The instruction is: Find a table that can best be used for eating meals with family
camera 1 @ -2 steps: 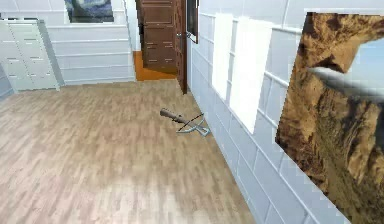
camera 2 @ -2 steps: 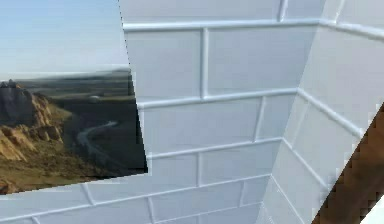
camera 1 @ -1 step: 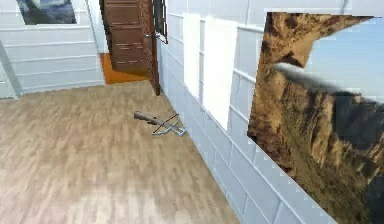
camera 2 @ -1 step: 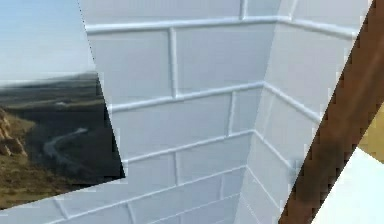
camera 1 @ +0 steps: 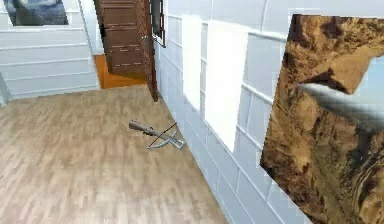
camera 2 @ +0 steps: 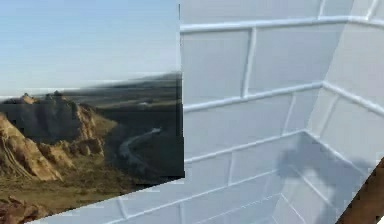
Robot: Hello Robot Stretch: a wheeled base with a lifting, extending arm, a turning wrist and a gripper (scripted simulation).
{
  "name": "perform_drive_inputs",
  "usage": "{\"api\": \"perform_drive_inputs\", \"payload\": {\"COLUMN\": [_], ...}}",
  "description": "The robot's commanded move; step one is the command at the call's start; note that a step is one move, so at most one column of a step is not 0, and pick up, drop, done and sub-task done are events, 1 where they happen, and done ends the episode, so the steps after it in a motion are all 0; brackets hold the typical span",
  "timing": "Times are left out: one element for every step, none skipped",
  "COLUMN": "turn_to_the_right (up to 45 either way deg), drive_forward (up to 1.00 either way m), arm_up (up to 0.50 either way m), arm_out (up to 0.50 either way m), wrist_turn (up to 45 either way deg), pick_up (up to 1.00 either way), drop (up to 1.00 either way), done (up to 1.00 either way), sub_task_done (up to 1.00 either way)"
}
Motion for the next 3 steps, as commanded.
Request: {"api": "perform_drive_inputs", "payload": {"turn_to_the_right": [-36.0, 0.0, -3.0], "drive_forward": [0.00, 1.00, 0.00], "arm_up": [0.00, 0.00, 0.00], "arm_out": [0.00, 0.00, 0.00], "wrist_turn": [0.0, 0.0, 0.0], "pick_up": [0.00, 0.00, 0.00], "drop": [0.00, 0.00, 0.00], "done": [0.00, 0.00, 0.00], "sub_task_done": [0.00, 0.00, 0.00]}}
